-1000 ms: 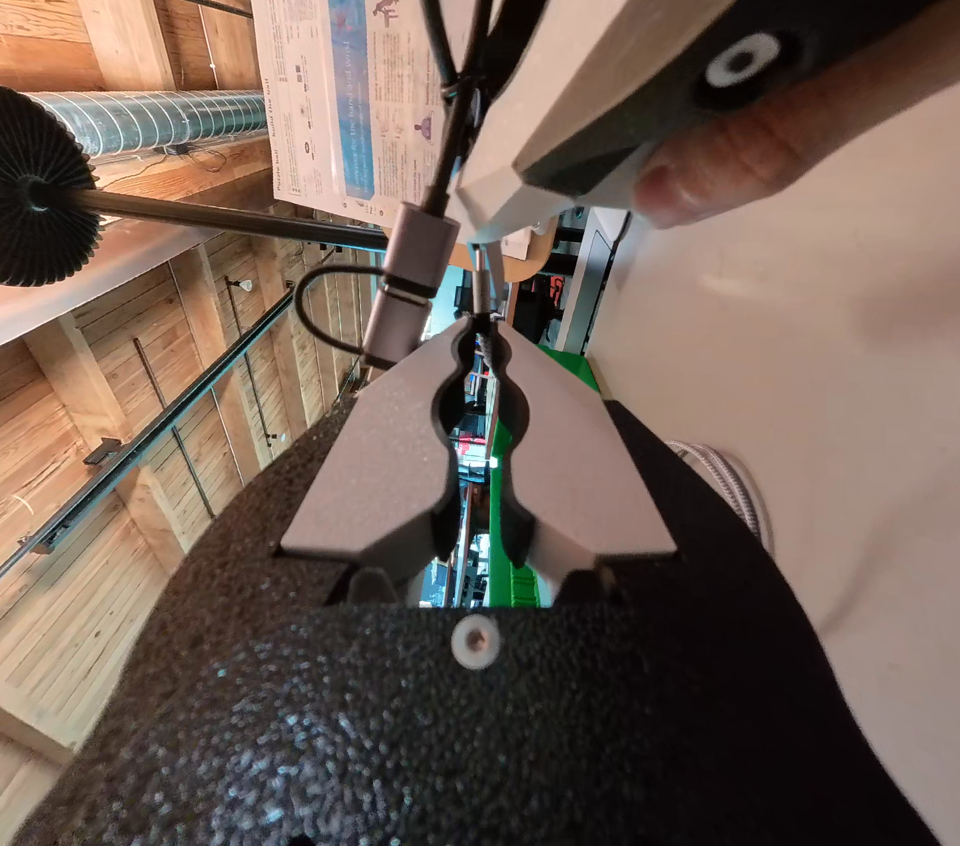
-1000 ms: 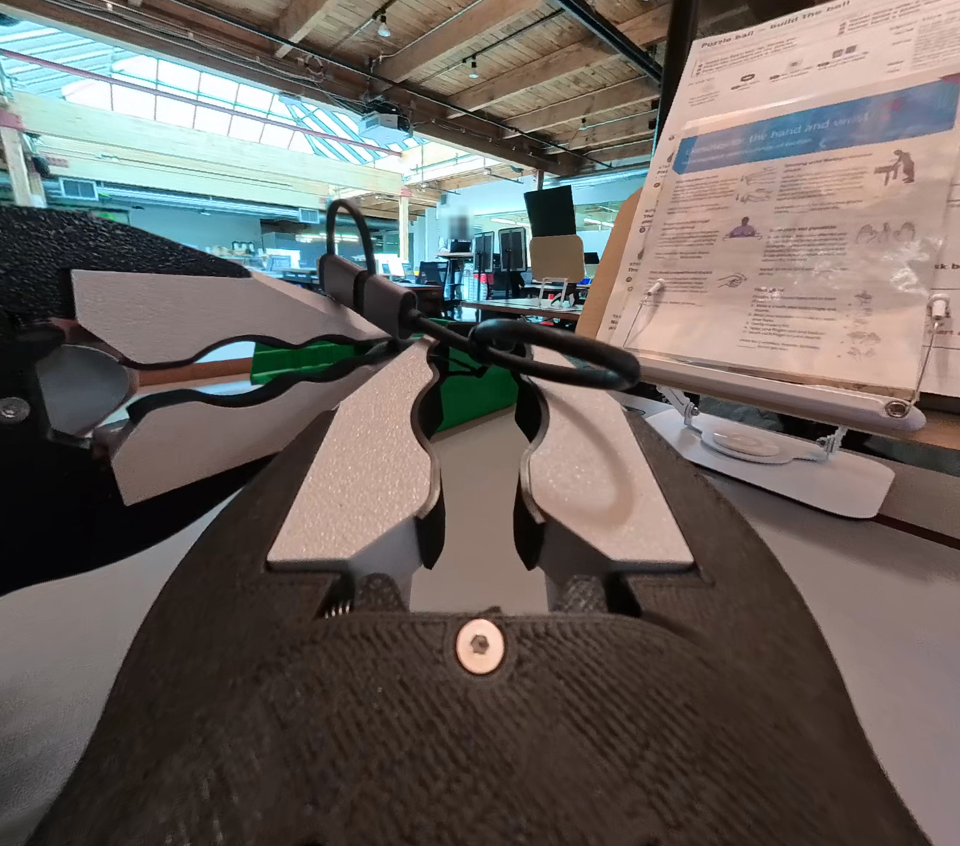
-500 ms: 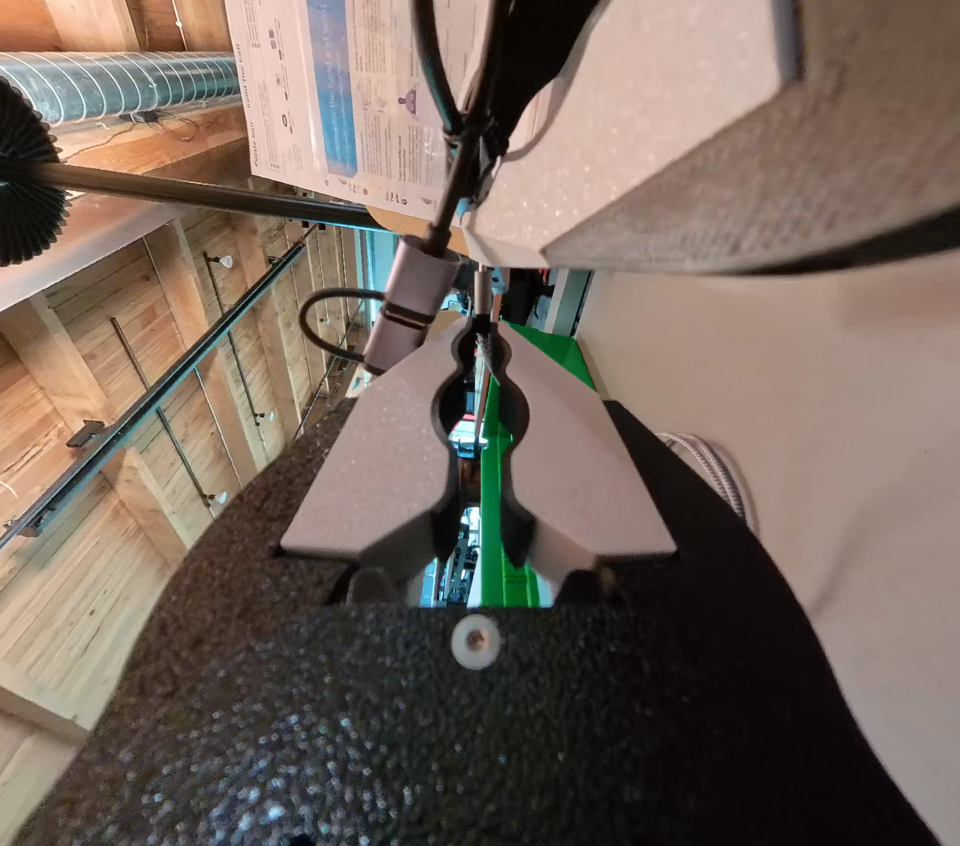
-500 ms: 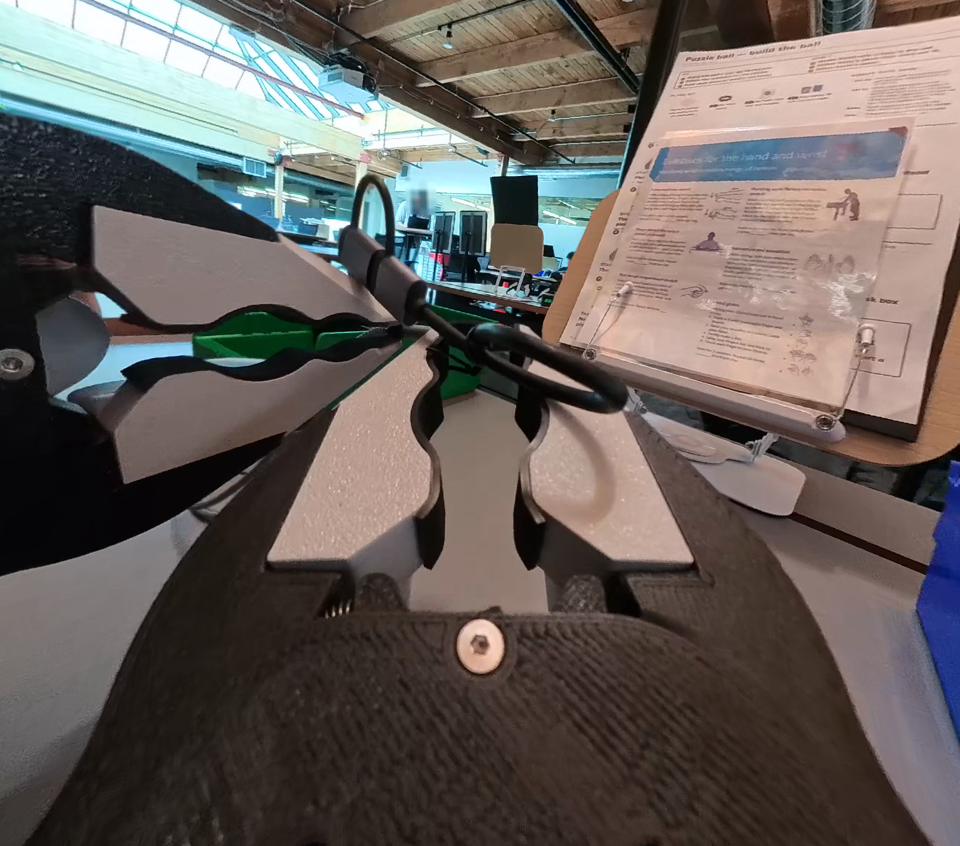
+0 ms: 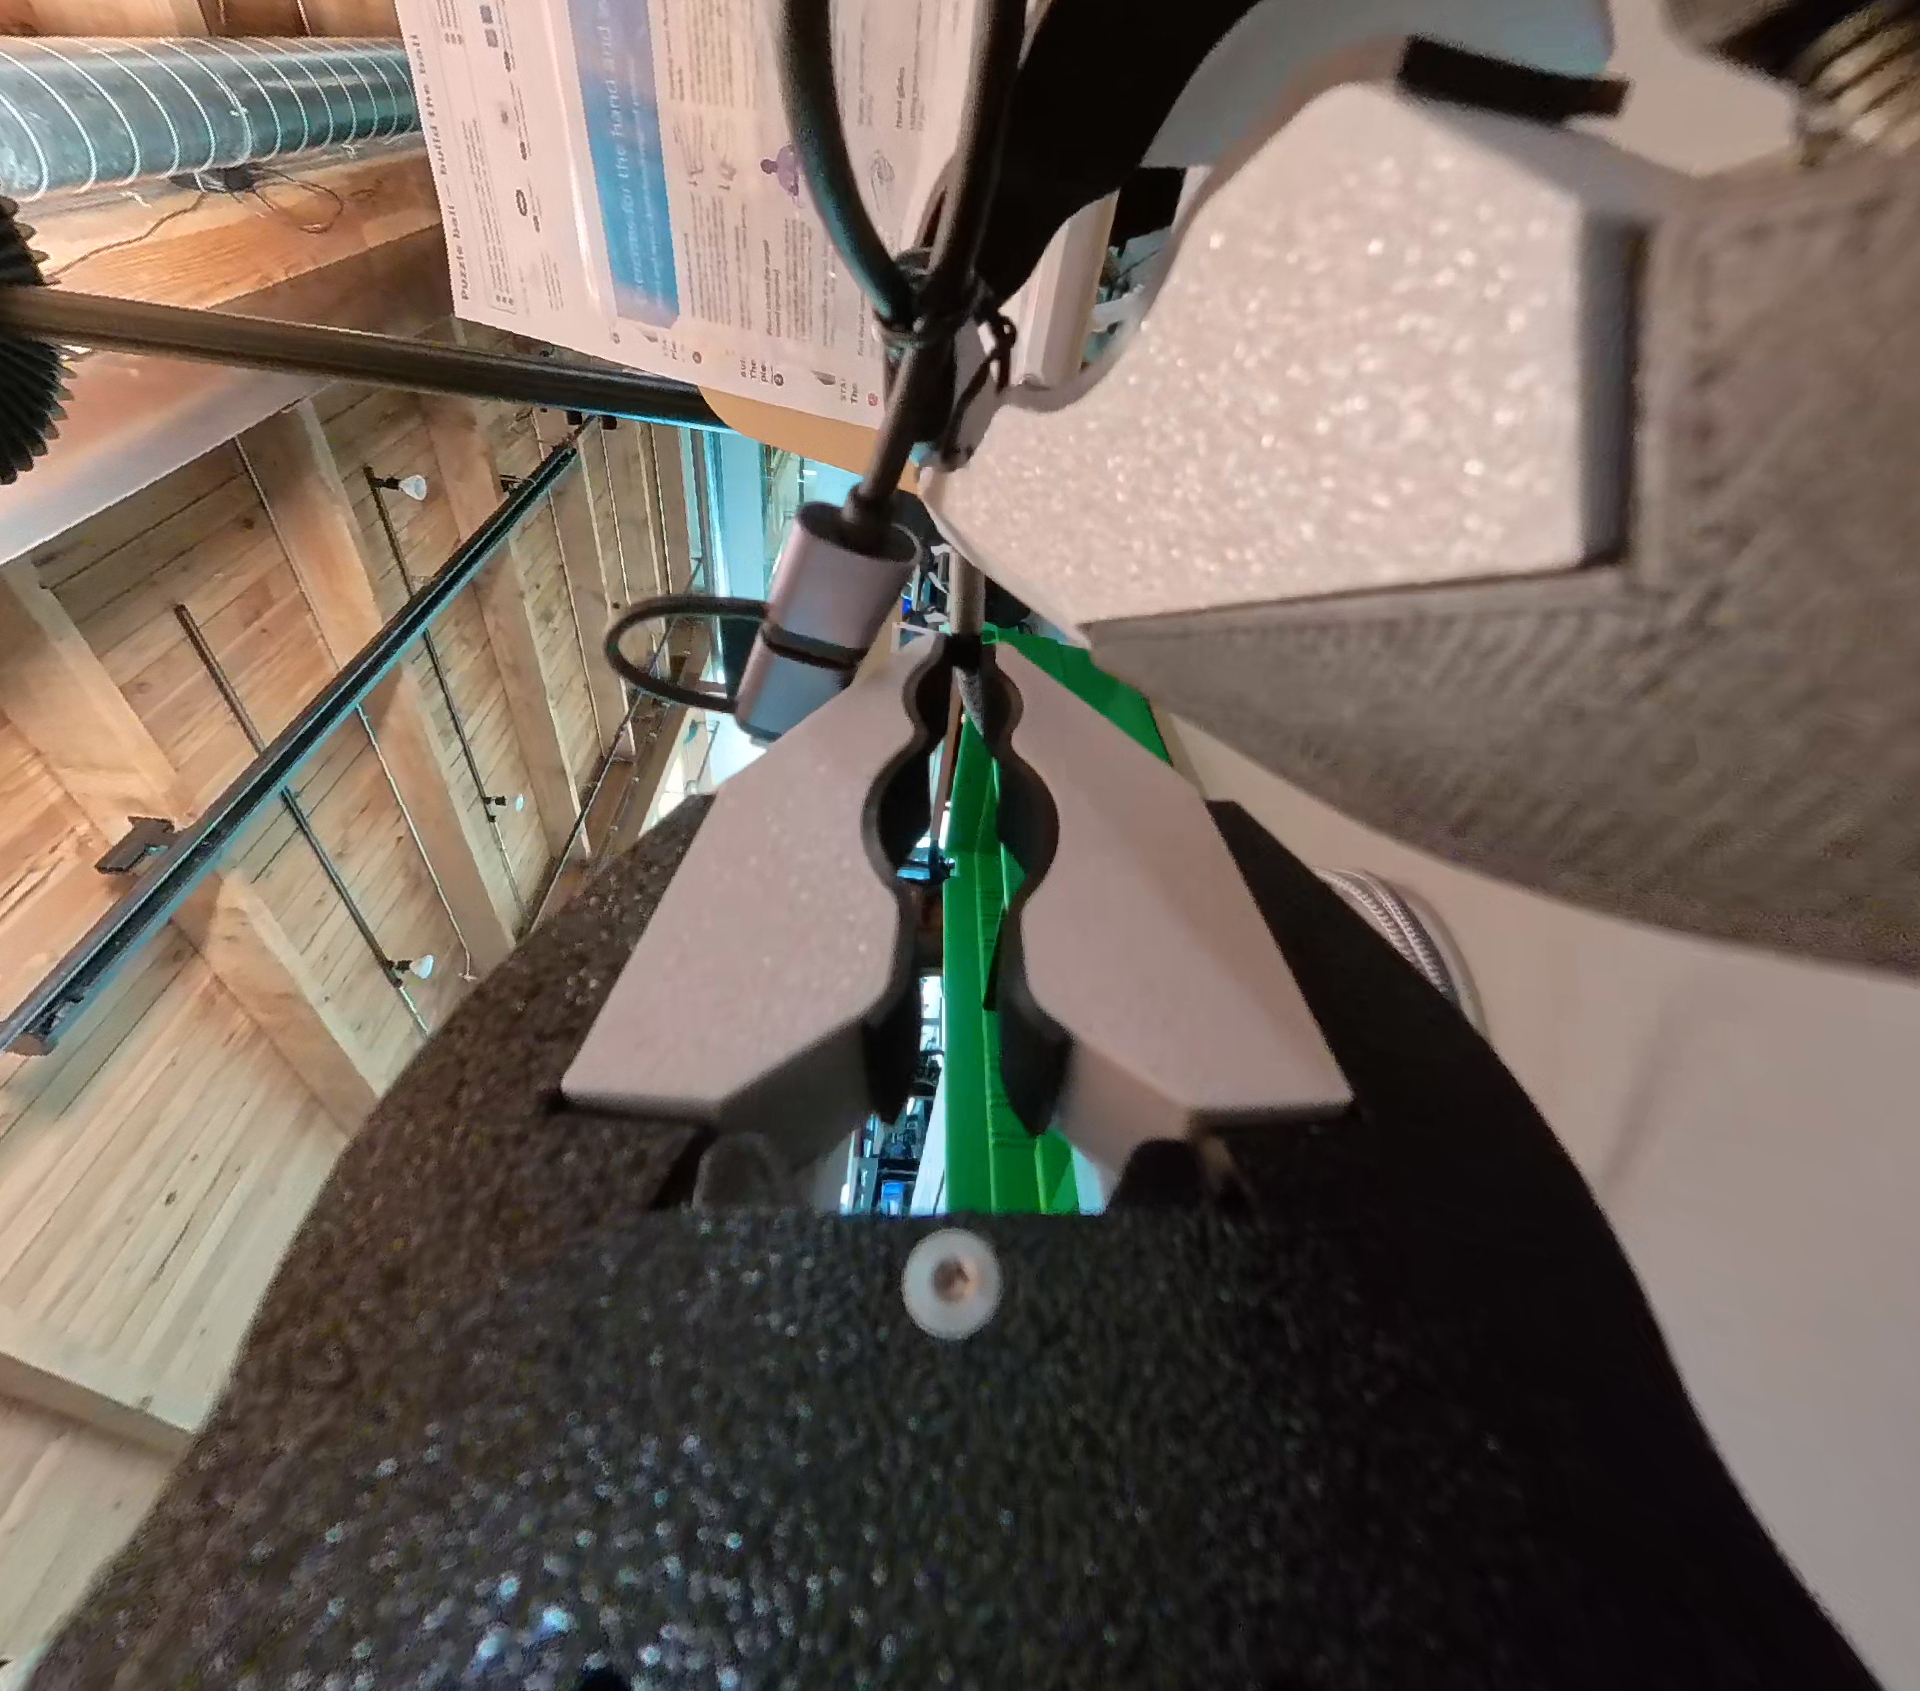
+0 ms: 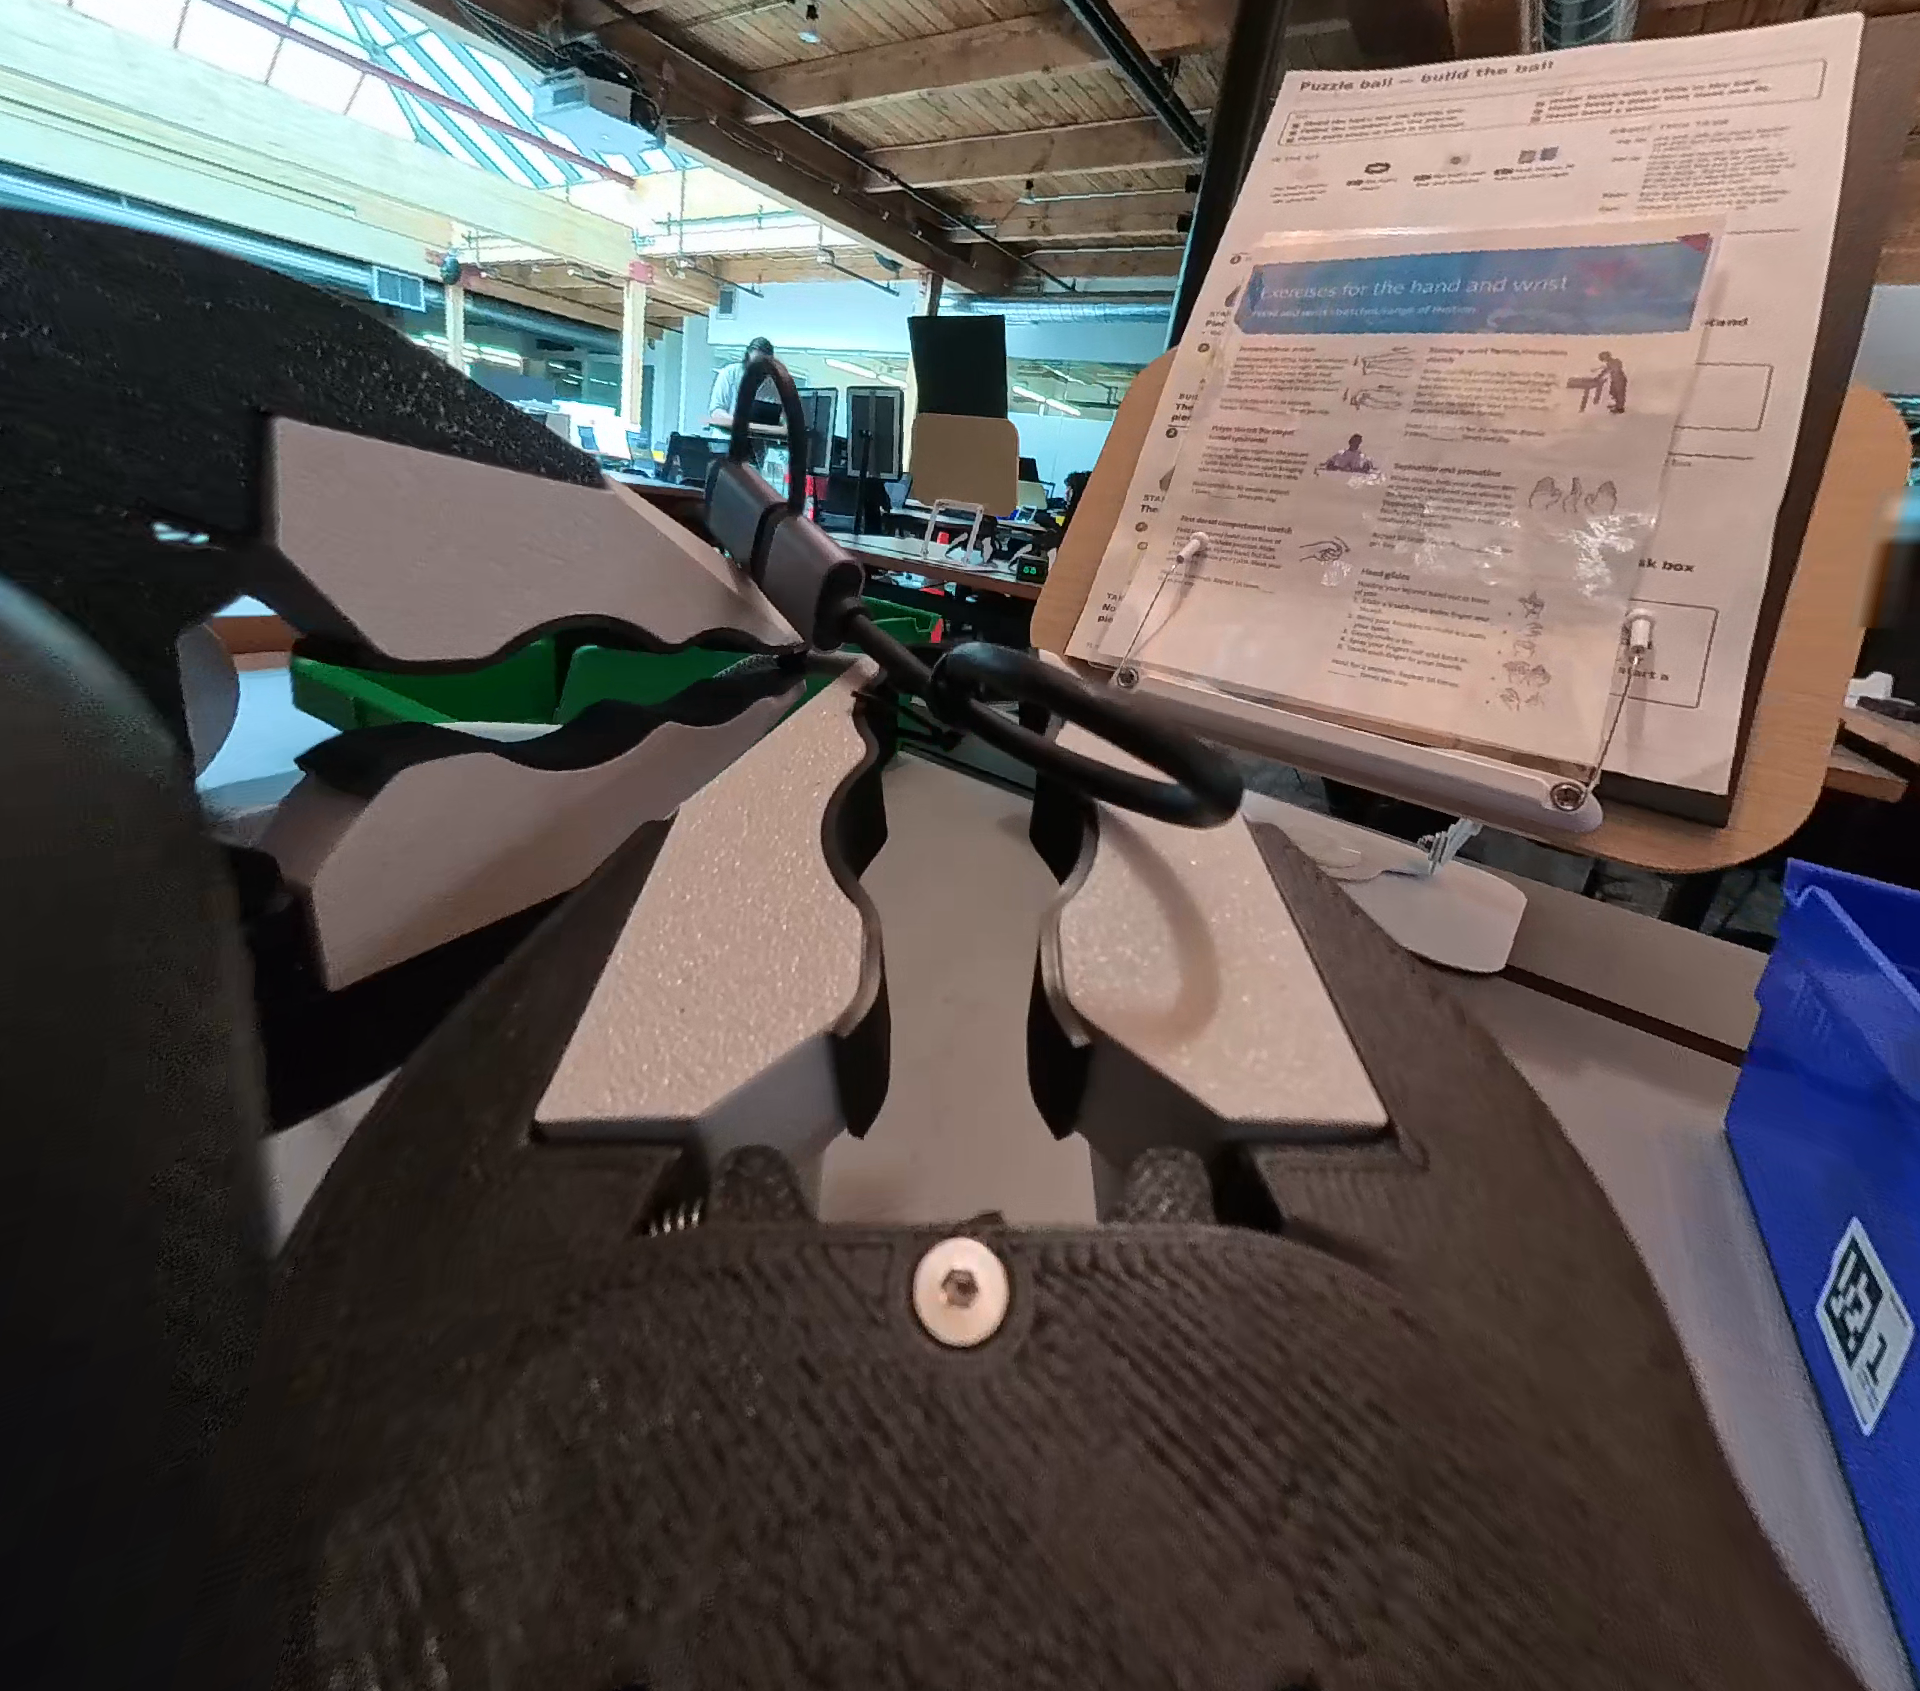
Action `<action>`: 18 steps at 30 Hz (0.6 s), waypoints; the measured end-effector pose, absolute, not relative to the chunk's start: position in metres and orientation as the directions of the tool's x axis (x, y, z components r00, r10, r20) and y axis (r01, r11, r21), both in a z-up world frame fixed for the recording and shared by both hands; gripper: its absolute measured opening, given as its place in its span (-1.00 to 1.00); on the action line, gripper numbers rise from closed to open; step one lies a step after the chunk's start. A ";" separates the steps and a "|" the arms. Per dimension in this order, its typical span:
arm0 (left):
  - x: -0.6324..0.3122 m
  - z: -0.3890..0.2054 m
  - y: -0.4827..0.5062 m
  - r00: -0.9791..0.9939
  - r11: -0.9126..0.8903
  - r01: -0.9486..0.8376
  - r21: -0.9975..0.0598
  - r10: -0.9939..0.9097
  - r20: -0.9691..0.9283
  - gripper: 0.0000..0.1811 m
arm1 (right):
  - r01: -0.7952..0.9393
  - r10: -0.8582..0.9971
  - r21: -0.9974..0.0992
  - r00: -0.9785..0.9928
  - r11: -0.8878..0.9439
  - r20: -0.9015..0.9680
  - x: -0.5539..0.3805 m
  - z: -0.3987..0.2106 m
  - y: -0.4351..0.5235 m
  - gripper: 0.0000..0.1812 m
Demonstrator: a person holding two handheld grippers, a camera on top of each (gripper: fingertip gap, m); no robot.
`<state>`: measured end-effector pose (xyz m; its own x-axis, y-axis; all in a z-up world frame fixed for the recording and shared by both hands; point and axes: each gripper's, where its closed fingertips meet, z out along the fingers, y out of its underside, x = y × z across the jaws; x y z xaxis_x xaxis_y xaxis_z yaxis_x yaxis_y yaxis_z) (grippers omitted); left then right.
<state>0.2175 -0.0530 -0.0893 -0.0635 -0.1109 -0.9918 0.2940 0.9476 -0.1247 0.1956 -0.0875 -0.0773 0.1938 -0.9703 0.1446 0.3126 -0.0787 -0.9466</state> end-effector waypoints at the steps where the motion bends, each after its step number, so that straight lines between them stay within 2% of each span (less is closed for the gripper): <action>1: 0.218 -0.090 -0.053 -0.069 0.948 0.292 -0.127 -0.112 -0.991 -0.98 | 0.306 -0.972 -0.949 0.190 -0.072 0.135 0.196 -0.078 -0.088 -0.77; 11: 0.223 -0.097 -0.060 -0.084 0.945 0.311 -0.102 -0.080 -0.993 -0.98 | 0.271 -0.983 -0.961 0.157 -0.053 0.099 0.200 -0.083 -0.095 -0.76; 15: 0.222 -0.099 -0.062 -0.139 0.918 0.361 -0.166 -0.123 -0.983 -0.97 | 0.260 -0.977 -0.965 0.210 0.008 0.048 0.203 -0.084 -0.098 -0.76; 18: 0.215 -0.105 -0.063 -0.258 0.874 0.411 -0.261 -0.163 -0.952 -0.97 | 0.256 -0.972 -0.965 0.234 0.062 0.000 0.206 -0.084 -0.108 -0.76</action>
